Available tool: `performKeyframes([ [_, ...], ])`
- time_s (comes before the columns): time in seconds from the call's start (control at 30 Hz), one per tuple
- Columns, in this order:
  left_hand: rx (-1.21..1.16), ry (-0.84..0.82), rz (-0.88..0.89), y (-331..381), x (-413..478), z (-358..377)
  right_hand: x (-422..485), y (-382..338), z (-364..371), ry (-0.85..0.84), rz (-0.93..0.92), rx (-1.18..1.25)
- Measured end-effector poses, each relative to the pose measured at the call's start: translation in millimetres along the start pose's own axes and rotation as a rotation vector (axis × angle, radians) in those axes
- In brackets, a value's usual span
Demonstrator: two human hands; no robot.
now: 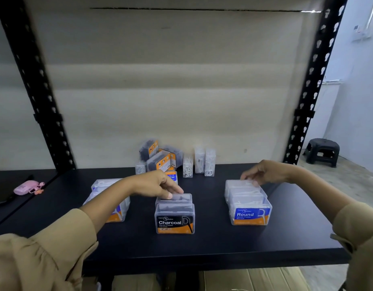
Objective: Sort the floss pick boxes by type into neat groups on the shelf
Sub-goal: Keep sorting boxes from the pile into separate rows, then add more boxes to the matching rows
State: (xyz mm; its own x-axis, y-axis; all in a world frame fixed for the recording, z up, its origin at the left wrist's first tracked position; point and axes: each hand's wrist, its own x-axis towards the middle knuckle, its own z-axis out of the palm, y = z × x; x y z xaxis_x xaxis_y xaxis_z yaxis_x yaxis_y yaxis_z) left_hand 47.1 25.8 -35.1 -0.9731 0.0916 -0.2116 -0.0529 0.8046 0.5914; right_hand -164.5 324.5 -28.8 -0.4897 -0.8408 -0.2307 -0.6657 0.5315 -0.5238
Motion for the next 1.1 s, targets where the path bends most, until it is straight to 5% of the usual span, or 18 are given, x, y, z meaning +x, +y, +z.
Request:
performKeyframes([
  [0.43, -0.034, -0.006, -0.015, 0, -2, -1, -7, -9, 3, 0.005, 0.043, -0.01],
  [0.73, 0.1, 0.835, -0.229, -5, 20, -32, 42, -66, 4, 0.399, -0.015, -0.098],
  [1.1, 0.188, 0.745, -0.43, -28, 33, -35, 150, -141, 40, 0.468, 0.031, -0.137],
])
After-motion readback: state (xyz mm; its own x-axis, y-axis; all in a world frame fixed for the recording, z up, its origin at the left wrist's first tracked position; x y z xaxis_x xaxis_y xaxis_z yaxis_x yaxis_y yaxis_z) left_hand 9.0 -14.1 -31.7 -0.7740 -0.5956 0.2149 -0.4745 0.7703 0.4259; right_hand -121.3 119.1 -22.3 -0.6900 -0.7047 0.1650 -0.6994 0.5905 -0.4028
